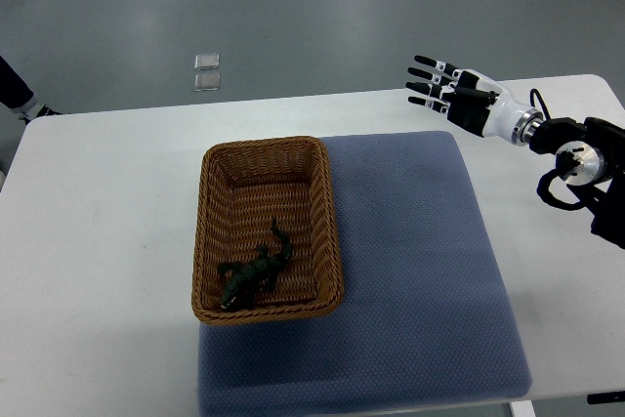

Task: Place crocodile in brown basket with right hand

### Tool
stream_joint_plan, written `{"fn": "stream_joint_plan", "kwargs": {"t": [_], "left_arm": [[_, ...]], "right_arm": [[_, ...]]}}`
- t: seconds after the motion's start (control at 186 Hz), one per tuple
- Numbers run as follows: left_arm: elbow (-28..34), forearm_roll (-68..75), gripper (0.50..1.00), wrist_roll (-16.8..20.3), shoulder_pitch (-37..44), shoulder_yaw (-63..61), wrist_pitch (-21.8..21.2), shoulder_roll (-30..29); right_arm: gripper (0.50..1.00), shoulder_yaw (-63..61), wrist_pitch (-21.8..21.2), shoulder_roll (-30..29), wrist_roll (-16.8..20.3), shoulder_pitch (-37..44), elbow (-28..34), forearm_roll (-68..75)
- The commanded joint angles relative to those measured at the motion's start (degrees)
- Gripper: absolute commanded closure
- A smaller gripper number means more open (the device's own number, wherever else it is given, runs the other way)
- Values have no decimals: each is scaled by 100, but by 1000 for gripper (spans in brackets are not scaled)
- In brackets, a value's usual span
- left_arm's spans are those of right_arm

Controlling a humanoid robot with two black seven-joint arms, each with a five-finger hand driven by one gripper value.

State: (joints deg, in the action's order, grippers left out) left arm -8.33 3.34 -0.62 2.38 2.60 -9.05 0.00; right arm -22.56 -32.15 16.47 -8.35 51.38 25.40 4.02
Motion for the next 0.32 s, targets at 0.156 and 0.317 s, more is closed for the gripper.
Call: {"fn": "stream_joint_plan", "kwargs": {"t": [0.156, 0.317], "left_arm": [[-2, 0, 500, 0, -1, -6, 0, 0], [-2, 0, 500, 0, -1, -6, 0, 0]], "right_arm": [[572, -47, 25, -38, 9, -85, 9, -50], [572, -55, 51, -12, 9, -93, 26, -50]]}}
